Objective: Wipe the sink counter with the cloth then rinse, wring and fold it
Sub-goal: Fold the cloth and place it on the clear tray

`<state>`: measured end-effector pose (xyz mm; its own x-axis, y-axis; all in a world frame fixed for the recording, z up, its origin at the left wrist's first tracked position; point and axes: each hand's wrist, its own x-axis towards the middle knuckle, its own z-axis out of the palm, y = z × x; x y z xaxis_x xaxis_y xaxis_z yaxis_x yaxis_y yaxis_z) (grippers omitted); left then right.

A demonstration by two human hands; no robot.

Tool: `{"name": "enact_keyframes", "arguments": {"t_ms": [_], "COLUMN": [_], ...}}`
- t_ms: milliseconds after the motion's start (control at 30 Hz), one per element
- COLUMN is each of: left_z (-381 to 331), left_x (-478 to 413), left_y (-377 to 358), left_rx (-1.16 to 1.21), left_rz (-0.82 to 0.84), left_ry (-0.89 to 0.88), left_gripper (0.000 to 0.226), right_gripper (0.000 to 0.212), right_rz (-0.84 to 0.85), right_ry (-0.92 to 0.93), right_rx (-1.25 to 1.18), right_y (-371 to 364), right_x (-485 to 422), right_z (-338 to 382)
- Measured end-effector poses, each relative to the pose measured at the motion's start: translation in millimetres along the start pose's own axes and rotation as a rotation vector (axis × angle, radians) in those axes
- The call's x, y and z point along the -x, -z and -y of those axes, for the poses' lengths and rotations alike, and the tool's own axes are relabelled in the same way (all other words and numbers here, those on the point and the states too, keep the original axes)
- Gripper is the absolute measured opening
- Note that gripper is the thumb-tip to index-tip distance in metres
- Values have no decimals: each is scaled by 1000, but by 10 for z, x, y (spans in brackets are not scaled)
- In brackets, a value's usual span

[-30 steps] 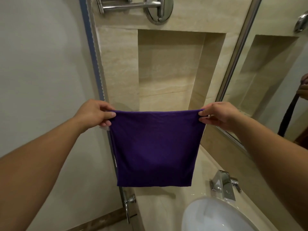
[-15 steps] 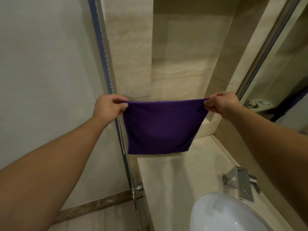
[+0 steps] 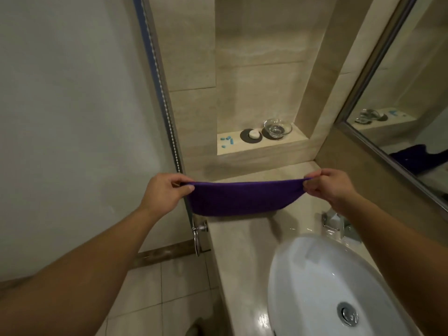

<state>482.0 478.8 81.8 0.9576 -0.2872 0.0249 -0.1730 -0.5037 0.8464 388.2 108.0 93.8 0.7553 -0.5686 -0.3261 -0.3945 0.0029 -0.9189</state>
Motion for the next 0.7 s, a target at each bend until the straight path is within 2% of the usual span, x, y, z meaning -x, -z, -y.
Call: {"name": "enact_keyframes", "arguments": {"t_ms": [200, 400, 500, 600, 700], "left_z": [154, 187, 166, 151, 200], "left_x": [473, 581, 592, 575, 566], "left_y": [-62, -81, -97, -176, -295], "left_rx": [-40, -89, -81, -67, -76], "left_rz": [252, 360, 451, 548, 590], "left_ry": [127, 179, 207, 218, 220], "left_gripper": [18, 14, 9, 9, 12], "right_gripper": [8, 6, 11, 26, 29], "right_rz": [137, 215, 283, 315, 305], "right_ry": [-86, -212, -306, -418, -401], "right_rx": [298, 594, 764, 963, 1023], "right_y": [309, 411, 460, 491, 536], "right_x": [319, 428, 469, 494, 466], "right_z": [-317, -449, -451, -428, -412]}}
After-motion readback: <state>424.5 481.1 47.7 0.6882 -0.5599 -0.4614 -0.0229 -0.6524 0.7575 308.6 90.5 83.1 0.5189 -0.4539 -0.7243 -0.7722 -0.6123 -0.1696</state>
